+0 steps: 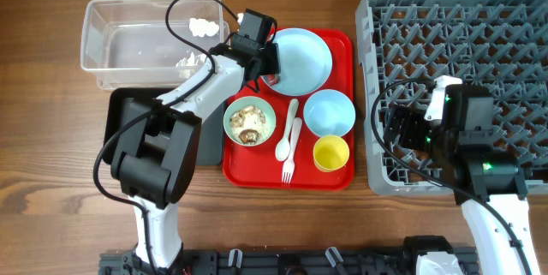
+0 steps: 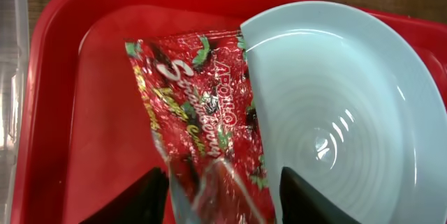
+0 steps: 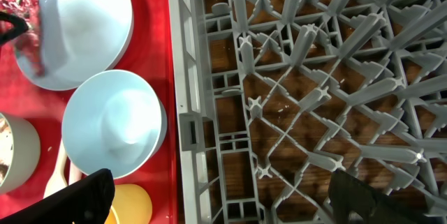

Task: Sort waste into correct bins and load items into the dishwasher rack
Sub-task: 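Reach the left gripper back to the plate toward the red wrapper, then pinch the red candy wrapper with the left gripper and lift it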

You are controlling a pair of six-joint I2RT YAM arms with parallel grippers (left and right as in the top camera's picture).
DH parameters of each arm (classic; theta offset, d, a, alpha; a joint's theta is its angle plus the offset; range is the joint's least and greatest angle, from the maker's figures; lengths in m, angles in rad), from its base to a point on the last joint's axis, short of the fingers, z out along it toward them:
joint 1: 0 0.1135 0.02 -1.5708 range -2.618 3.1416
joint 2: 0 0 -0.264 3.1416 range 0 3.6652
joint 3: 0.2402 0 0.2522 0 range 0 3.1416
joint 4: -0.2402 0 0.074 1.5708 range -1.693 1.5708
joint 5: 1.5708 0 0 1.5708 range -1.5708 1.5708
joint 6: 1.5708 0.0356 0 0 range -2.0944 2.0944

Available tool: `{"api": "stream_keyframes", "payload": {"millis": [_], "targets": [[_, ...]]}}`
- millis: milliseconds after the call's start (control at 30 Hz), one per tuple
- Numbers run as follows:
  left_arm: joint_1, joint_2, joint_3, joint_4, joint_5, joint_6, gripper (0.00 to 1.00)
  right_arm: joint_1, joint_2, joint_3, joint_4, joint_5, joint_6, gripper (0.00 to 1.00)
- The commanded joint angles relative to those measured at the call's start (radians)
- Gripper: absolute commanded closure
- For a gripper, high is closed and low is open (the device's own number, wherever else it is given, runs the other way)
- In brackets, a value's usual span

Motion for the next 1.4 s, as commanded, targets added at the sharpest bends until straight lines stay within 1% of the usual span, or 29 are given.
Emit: {"api": "stream_keyframes", "payload": {"millis": [0, 133, 167, 233, 367, 433, 467, 533, 833, 1167, 1233, 1367], "targets": [[-0.002, 0.018, 0.002, -0.004, -0.013, -0.001, 0.50, 0.002, 0.001, 0.023, -0.002, 0.018, 0.013, 0.00], [-0.004, 0.029, 0.002, -0.010, -0.013, -0.002, 0.50, 0.002, 0.001, 0.023, -0.002, 0.018, 0.014, 0.00], [-0.004, 0.036, 0.002, -0.009, -0.011, -0.002, 0.48, 0.002, 0.001, 0.023, -0.002, 0.018, 0.013, 0.00], [-0.004, 0.043, 0.002, -0.007, -0.001, -0.002, 0.48, 0.002, 0.001, 0.023, -0.002, 0.018, 0.013, 0.00], [-0.005, 0.034, 0.003, 0.008, 0.002, -0.001, 0.52, 0.002, 0.001, 0.023, -0.001, 0.018, 0.013, 0.00], [-0.005, 0.018, 0.003, 0.008, 0.002, -0.001, 0.48, 0.002, 0.001, 0.023, -0.001, 0.018, 0.013, 0.00], [-0.005, 0.005, 0.003, 0.008, 0.001, -0.001, 0.48, 0.002, 0.001, 0.023, -0.001, 0.018, 0.013, 0.00], [-0.005, -0.011, 0.003, 0.014, 0.001, -0.001, 0.45, 0.002, 0.001, 0.023, -0.001, 0.018, 0.013, 0.00], [-0.031, -0.030, 0.003, 0.015, 0.002, -0.001, 0.46, 0.002, 0.001, 0.023, -0.001, 0.018, 0.013, 0.00], [-0.052, -0.059, 0.003, 0.012, 0.016, -0.002, 0.44, 0.002, 0.022, 0.023, 0.003, 0.018, 0.013, 0.00], [-0.057, -0.055, 0.002, -0.005, 0.067, -0.039, 0.46, 0.002, 0.039, 0.023, 0.003, 0.018, 0.013, 0.00], [-0.077, -0.027, 0.002, -0.011, 0.061, -0.055, 0.47, 0.002, 0.053, 0.023, 0.001, 0.018, 0.013, 0.00]]}}
